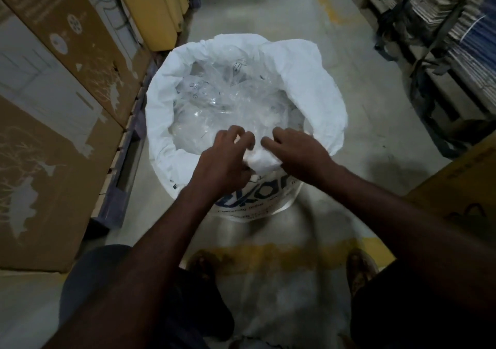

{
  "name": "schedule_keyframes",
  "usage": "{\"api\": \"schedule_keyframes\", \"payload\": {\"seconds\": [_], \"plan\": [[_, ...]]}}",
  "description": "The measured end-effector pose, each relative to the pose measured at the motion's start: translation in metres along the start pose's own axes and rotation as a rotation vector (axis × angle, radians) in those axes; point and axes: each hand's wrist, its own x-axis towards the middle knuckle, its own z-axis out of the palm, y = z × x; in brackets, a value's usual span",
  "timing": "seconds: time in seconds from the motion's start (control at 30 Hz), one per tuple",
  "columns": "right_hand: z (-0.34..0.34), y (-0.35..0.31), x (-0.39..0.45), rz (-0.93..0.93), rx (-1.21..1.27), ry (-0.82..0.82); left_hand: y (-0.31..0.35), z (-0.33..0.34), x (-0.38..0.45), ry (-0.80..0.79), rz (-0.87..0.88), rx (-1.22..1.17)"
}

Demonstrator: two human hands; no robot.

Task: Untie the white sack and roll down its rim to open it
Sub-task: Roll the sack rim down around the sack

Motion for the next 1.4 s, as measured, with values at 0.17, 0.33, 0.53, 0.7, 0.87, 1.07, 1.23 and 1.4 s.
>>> {"api": "schedule_keyframes", "payload": {"seconds": [0.17,0.33,0.53,0.7,0.87,1.07,1.23,1.4], "plan": [[0.011,-0.020,-0.004,-0.089,-0.014,0.215,0.009,-0.001,0.009,-0.226,0.031,0.096],[-0.005,-0.017,0.000,-0.004,0.051,0.013,0.010,0.025,0.001,-0.021,-0.150,0.057],[-0.012,0.045,-0.012,0.390,-0.028,-0.140,0.003,0.038,-0.002,0.090,-0.215,0.047],[0.007,0.028,-0.020,0.564,0.140,-0.008,0.013,0.049,0.002,0.079,-0.265,-0.030],[0.000,0.024,-0.011,0.547,0.316,0.200,0.016,0.037,0.016,-0.036,-0.029,-0.056],[0.013,0.021,-0.010,0.327,0.378,0.076,0.029,0.032,0.022,-0.030,-0.173,-0.268],[-0.010,0.036,-0.010,0.214,0.487,-0.364,0.028,0.044,0.016,0.072,-0.117,-0.034],[-0.045,0.061,-0.006,0.094,-0.009,-0.254,0.033,0.049,0.016,0.108,0.063,0.031]]}}
